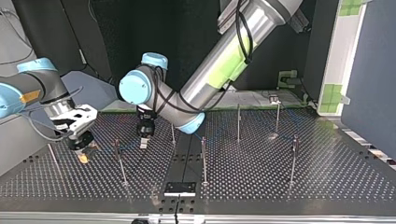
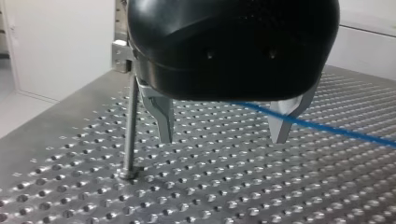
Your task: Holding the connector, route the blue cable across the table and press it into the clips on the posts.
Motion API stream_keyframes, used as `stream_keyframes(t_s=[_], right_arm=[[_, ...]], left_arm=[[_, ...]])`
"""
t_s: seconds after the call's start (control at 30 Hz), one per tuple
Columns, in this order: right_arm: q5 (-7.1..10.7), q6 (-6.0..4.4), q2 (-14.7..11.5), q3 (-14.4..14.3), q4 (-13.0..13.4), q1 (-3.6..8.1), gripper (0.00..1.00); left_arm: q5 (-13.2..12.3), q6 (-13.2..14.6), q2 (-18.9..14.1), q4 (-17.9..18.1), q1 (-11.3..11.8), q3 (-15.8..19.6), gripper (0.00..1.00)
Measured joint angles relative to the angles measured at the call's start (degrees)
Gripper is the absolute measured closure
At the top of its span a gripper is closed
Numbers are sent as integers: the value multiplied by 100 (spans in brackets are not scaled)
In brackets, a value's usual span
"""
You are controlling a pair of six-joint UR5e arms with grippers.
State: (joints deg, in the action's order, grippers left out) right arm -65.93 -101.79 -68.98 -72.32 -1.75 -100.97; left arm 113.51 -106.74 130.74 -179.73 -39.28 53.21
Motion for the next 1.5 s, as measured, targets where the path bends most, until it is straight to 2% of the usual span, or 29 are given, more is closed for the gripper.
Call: stream_keyframes(t_s=[0.13,0.33,0.5,0.67,1.0,1.33,1.5], right_arm=[[0,0,1,-2,-1,-2,100],[0,1,1,-2,-2,-12,100],[0,6,2,-4,-8,-25,100],[0,9,6,-5,-15,-51,100],[0,9,9,-7,-18,-83,100],[0,9,10,-7,-17,-95,100],[0,14,15,-7,-17,-108,100]], left_arm=[[27,28,-156,-139,-74,178,0],[-100,83,-471,69,-171,498,0],[-172,126,-737,327,-246,763,0],[-172,139,-1032,622,-219,1059,0],[-30,209,-1582,1171,-158,1609,0],[-16,223,-2178,1767,-153,2204,0],[72,147,-2458,2049,-163,2486,0]])
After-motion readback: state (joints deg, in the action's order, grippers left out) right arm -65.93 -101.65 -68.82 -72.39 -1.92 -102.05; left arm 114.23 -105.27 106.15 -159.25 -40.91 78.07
